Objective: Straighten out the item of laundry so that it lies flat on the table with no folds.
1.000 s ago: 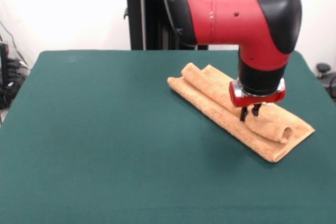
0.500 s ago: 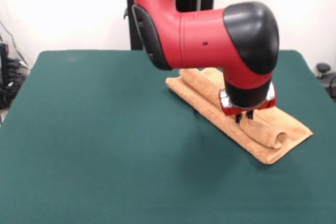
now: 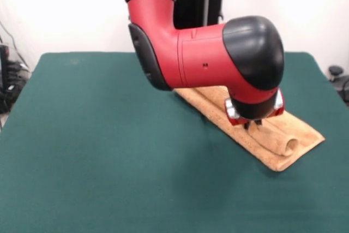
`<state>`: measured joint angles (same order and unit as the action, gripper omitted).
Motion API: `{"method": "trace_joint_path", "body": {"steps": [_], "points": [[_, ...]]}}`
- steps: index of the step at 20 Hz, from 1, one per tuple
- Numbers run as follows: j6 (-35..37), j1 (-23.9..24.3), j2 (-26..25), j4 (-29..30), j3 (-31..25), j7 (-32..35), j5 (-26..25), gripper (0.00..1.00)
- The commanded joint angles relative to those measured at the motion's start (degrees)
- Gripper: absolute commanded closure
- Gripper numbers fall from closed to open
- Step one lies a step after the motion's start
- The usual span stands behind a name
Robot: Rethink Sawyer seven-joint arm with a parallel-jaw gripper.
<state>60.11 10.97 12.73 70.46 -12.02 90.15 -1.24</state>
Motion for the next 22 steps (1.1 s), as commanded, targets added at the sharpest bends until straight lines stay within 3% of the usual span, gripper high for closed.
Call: {"method": "trace_joint_path", "body": {"steps": [1,11,22], "points": [[-4.19,3.98,-6.02,-10.06,-2.27,-14.77,-9.99,1.00],[9.83,5.04,-7.20,-20.02,-5.08,-17.97,-15.95,1.00],[34.58,1.14,-8.56,-33.28,-5.45,-8.82,-18.14,1.00]]}}
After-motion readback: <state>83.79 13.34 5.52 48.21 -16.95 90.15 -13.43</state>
